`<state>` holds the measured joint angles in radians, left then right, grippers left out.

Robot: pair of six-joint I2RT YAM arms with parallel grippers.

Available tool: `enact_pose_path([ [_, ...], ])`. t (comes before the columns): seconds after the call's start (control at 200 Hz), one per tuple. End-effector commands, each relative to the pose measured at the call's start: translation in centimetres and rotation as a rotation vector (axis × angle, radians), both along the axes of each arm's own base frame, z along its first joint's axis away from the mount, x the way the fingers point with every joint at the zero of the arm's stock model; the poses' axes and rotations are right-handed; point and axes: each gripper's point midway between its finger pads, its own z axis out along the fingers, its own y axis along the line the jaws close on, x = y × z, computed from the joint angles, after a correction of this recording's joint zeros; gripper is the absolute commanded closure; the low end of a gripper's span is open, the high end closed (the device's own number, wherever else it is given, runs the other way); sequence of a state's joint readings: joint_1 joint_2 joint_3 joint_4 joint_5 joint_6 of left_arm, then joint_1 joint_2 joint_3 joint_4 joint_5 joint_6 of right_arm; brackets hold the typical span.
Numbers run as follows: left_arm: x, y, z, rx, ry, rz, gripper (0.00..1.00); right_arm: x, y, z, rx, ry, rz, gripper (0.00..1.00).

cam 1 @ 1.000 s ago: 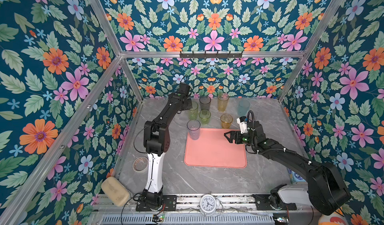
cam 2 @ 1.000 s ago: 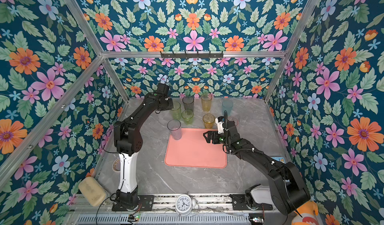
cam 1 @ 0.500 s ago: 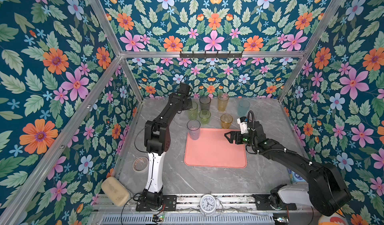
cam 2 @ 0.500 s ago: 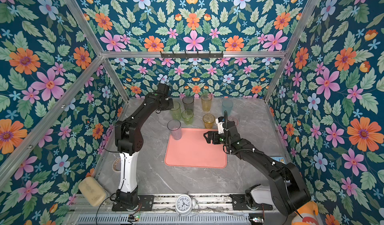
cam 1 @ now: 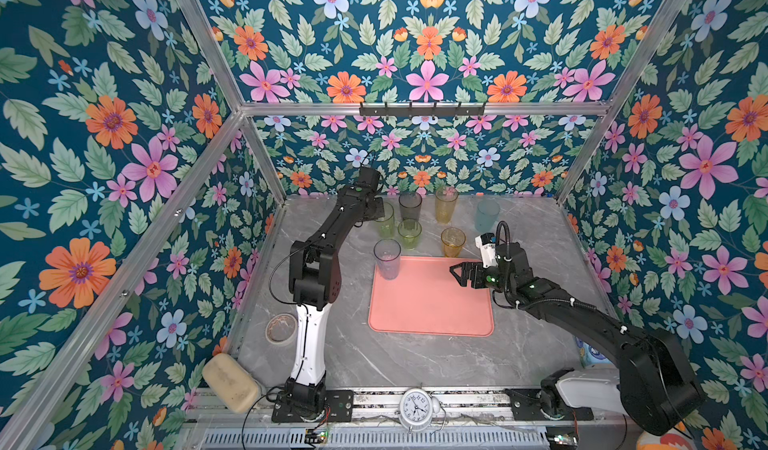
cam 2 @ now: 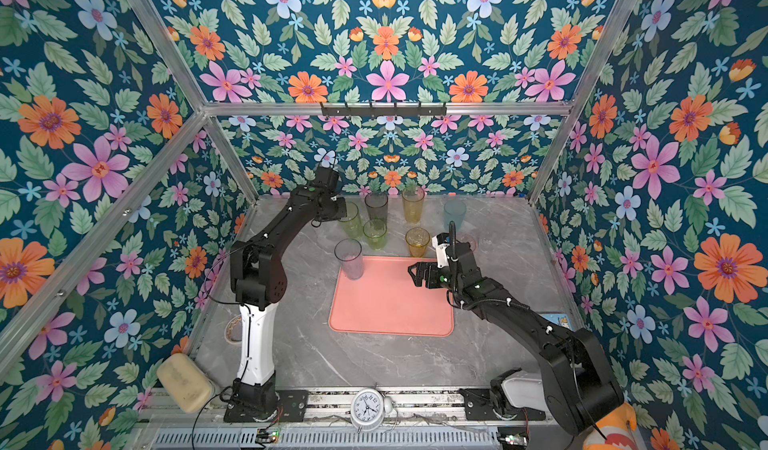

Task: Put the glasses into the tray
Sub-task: 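Close the left gripper on the green glass's rim, then lift the green glass with the left gripper and carry it toward the tray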

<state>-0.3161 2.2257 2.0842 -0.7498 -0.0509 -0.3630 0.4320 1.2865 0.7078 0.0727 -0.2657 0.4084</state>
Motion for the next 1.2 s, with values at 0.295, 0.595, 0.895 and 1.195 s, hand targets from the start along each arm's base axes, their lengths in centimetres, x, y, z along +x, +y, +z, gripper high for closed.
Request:
enact_pose_path([
  [0.295,0.1,0.6,1.1,0.020,-0.023,0.005,0.92,0.2,-0.1,0.3,-0.008,-0.024,0.001,0.02],
  [0.595,-0.4,1.4,2.4,0.043,-0.031,0.005,0.96,0.2,-0.1,0.4,-0.006,-0.027,0.001,0.02],
  [0.895,-1.3,3.1,3.5,0.083,-0.027,0.017,1.00,0.1,-0.1,0.4,-0.005,-0.029,0.000,0.02],
  [1.195,-2.9,4.7,4.5,0.086,-0.013,0.042,1.00,0.2,0.0,0.2,-0.008,-0.023,0.003,0.02],
])
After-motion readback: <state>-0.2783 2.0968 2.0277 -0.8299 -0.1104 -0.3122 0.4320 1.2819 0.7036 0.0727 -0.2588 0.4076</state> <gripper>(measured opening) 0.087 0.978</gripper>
